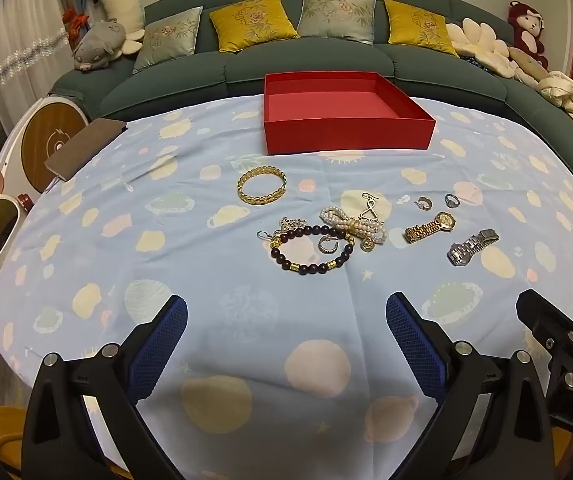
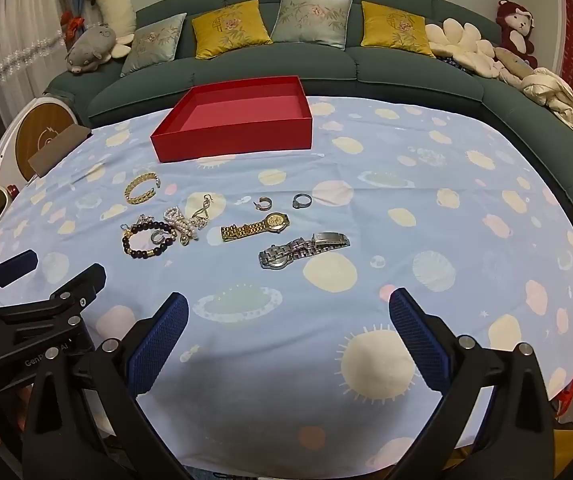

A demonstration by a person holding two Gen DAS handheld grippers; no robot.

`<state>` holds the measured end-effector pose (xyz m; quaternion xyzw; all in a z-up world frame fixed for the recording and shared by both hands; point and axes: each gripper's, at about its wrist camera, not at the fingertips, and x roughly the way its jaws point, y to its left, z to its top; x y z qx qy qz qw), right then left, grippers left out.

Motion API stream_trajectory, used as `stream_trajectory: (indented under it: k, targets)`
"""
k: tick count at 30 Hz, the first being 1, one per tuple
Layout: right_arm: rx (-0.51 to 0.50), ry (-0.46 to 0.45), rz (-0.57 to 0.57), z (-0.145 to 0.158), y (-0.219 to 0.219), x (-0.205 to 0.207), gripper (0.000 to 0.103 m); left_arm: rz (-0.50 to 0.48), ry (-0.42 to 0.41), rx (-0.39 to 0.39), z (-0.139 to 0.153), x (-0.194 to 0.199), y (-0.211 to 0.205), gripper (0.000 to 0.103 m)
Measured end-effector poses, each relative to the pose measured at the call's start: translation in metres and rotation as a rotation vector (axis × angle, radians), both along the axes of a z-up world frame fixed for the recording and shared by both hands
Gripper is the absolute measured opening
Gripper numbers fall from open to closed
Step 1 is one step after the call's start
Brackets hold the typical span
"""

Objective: Organize jewelry

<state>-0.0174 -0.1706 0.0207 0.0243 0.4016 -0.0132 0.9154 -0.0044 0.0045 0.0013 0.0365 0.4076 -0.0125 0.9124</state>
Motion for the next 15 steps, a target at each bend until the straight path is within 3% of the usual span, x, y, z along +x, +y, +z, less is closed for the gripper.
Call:
stream_trajectory:
  k: [1, 5, 6, 15]
  targets:
    - [0.008, 0.034, -0.004, -0.001, 0.0, 0.002, 0.098, 0.004, 0.002, -0.005, 0.0, -0.002, 0.002, 0.098]
    - [-0.001, 0.03, 0.002, 0.0, 0.003, 0.001, 0.098, 0.028, 0.001, -0.015, 0.002, -0.013, 0.011, 0.098]
    - [-0.004, 0.031, 0.004, 0.0, 0.004, 0.001, 0.098, -0.002, 0.027, 0.021, 0.002, -0.002, 0.001, 0.098]
    - [0.003, 0.023, 0.005, -0.007, -0.001, 0.014, 0.098, -0.013, 0.033, 0.025, -0.002, 0.003, -0.004, 0.098]
